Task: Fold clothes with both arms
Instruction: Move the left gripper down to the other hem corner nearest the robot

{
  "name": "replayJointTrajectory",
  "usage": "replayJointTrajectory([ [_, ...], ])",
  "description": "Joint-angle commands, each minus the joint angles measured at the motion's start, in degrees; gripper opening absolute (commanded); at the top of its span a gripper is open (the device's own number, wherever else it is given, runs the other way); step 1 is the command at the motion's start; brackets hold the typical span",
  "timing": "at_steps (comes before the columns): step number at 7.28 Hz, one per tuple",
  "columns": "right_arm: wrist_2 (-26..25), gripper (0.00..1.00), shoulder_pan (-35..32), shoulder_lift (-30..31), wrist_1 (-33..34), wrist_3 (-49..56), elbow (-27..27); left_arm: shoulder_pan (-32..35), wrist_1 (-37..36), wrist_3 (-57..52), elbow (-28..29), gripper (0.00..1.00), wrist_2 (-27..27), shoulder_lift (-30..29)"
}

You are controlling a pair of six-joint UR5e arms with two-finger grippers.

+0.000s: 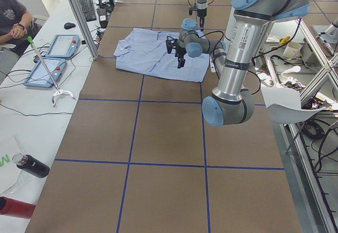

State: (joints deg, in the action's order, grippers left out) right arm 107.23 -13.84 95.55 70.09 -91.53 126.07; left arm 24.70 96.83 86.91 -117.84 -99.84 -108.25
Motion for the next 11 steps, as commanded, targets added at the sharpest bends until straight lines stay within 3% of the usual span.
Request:
replayJointTrajectory([
  [1,1.5,0.0,-1.3,-0.5,0.0,0.0,0.4,-5.3,-0.1,2.2,0.1,0.98,0.3,2.5],
  [4,1.5,0.0,-1.6,-0.6,0.0,0.0,0.4,-10.6,-0.1,9.8,0.6,0.96,0.4,2.7],
  [10,3.7,0.0,-3.9,-0.5,0.0,0.1,0.4,-12.7,-0.2,9.9,2.7,0.86,0.5,4.7],
  [11,3.8,0.0,-4.0,-0.5,0.0,0.1,0.5,-12.8,-0.2,9.9,3.0,0.79,0.5,4.7],
])
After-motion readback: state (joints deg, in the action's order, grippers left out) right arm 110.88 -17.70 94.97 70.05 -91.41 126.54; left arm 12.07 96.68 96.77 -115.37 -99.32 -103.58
